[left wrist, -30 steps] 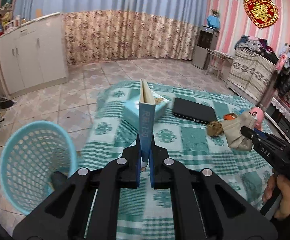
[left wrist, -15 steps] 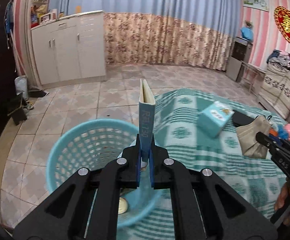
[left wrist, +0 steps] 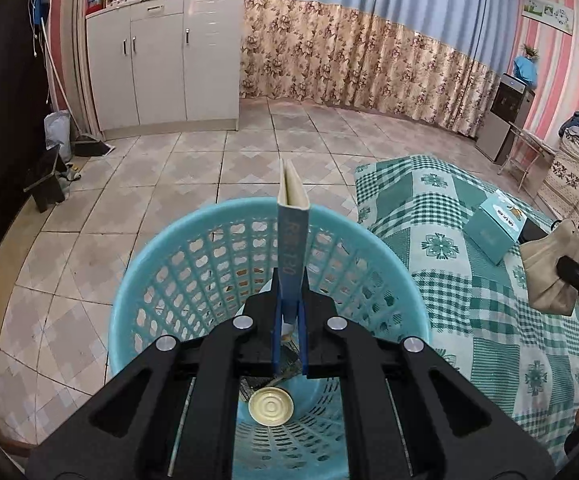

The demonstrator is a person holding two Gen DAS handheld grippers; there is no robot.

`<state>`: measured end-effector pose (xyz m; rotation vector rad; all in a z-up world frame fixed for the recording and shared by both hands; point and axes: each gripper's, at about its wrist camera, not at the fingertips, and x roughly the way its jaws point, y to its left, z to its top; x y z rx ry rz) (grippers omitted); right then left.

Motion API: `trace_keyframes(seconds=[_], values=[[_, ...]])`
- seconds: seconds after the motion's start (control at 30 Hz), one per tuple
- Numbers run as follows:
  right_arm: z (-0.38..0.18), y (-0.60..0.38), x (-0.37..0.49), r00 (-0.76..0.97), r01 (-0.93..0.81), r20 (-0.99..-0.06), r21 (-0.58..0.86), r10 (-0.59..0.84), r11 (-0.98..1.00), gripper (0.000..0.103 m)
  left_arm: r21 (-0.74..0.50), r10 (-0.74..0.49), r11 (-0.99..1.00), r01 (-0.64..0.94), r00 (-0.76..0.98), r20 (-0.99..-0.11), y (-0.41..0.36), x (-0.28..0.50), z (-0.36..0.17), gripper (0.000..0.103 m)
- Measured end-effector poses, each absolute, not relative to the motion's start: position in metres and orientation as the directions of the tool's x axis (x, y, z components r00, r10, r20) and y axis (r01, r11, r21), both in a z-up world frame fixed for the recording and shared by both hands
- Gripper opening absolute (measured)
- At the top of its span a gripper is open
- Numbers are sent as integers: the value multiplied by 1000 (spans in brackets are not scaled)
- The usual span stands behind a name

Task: Collect trash
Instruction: 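Drop the book into the blue basket with the left tool while the right tool drops the beige bag in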

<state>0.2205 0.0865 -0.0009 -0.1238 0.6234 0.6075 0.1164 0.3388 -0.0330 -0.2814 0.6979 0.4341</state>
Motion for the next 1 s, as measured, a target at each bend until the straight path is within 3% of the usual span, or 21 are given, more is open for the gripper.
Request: trace_keyframes(seconds=[0.03, 0.1, 0.17, 0.27, 0.37, 0.57, 0.77, 1.0], values=[[-2, 88, 220, 643, -568, -584, 69, 495, 820, 20, -100, 294, 874, -476, 682, -670, 338, 116, -32, 5], [-5, 90, 220, 641, -569, -588, 67, 493, 820, 20, -97, 293, 874, -475, 677, -675, 339, 118, -32, 19], [-5, 90, 220, 641, -569, -590, 65, 491, 820, 20, -99, 295, 873, -478, 677, -674, 340, 119, -31, 39], [-6, 90, 220, 642, -567, -592, 62, 487, 822, 20, -96, 300, 873, -479, 681, -668, 340, 117, -30, 46], [-5, 88, 222, 645, -563, -592, 60, 484, 824, 20, -83, 327, 864, -496, 679, -657, 338, 114, -26, 71], [-4, 91, 222, 645, -564, -589, 62, 486, 824, 20, -61, 384, 850, -523, 696, -607, 334, 94, -5, 91], [-1, 108, 217, 633, -589, -582, 67, 511, 805, 20, 46, 512, 802, -596, 645, -568, 339, 63, 2, 98], [-1, 154, 206, 594, -645, -574, 79, 564, 760, 20, 23, 555, 752, -659, 614, -562, 359, 33, -6, 98]])
